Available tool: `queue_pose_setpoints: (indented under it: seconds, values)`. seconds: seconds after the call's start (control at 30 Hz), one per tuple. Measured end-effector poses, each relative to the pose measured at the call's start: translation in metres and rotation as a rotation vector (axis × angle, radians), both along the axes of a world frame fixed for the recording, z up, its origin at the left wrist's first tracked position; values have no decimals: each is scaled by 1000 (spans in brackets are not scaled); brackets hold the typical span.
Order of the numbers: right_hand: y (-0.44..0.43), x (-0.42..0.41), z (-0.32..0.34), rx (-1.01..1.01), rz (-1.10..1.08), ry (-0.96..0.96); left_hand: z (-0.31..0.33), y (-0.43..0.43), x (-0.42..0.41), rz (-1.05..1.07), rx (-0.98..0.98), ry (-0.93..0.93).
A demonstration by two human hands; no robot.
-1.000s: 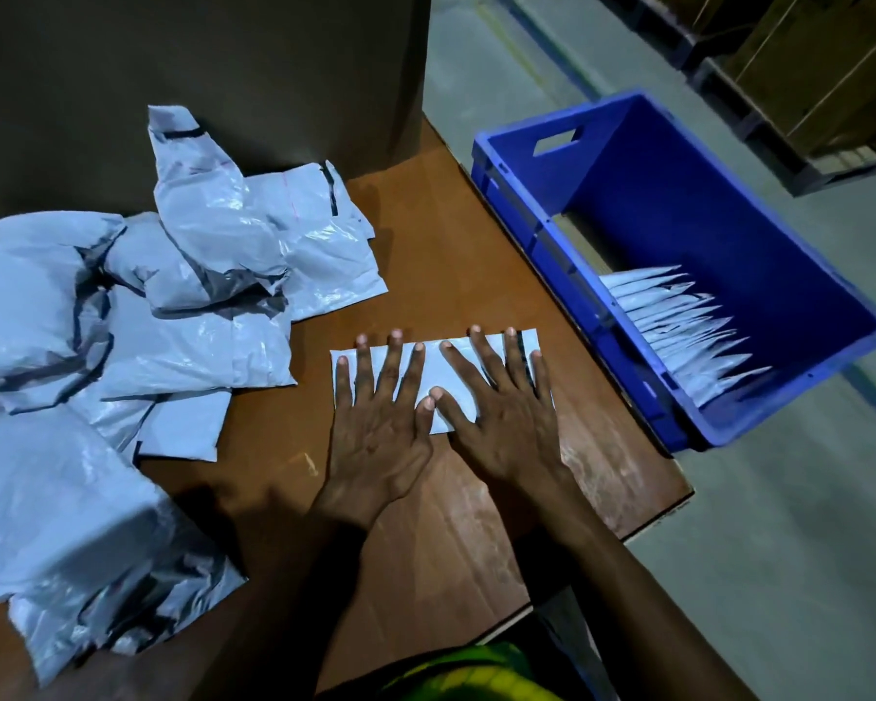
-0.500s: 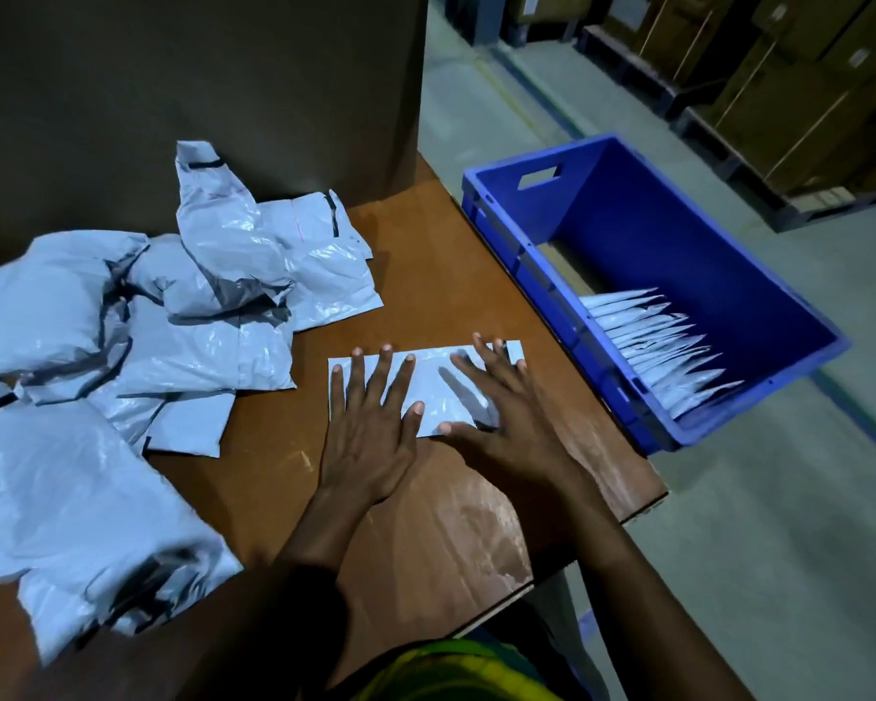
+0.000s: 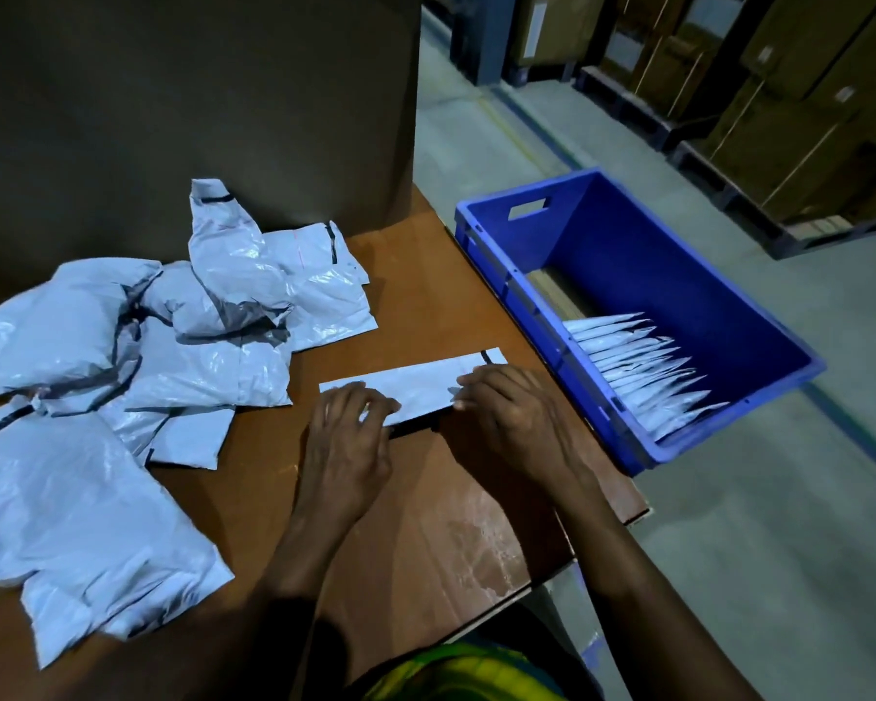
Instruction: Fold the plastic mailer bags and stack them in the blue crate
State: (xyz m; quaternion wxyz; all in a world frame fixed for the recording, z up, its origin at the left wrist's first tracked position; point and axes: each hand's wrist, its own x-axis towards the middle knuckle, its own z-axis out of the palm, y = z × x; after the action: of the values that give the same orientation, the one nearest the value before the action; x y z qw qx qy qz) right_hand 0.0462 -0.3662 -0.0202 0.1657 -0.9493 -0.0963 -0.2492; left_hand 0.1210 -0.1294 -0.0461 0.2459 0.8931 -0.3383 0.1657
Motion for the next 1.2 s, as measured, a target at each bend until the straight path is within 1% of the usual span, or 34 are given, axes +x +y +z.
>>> queue_pose_setpoints:
  seconds: [0.07, 0.17, 0.27, 0.4, 0.53, 0.63, 0.77, 0.83, 0.93, 0.97, 1.1, 1.2]
  values:
    - [-7, 9, 17, 12, 14, -13, 21, -4, 9, 13, 5, -98]
    - [-23, 21, 43, -9, 6, -73, 55, -12, 27, 15, 80, -221]
    - [-49, 31, 68, -28, -44, -151, 90, -32, 35, 16, 66, -283]
    - [-105, 44, 96, -32, -61, -205, 125, -85, 43, -8, -30, -299]
    - [-186, 56, 118, -11, -57, -214, 139, -157, 62, -71, -74, -325]
    - [-252, 65, 124, -7, -58, -172, 139, -220, 84, -106, -89, -333]
    - [-328, 81, 117, -28, -119, -63, 123, -303, 108, -148, -24, -325]
    - [-351, 89, 105, -30, -169, 9, 111, -335, 121, -157, 57, -323]
    - [-365, 104, 79, -29, -228, 142, 90, -365, 137, -91, 269, -262]
    - [-365, 108, 69, -31, -225, 184, 84, -372, 141, -44, 352, -212]
    - [-362, 125, 29, -94, -200, 365, 57, -397, 139, 135, 677, 88]
    - [-361, 129, 0, -166, -242, 559, 31, -412, 125, 154, 874, 194]
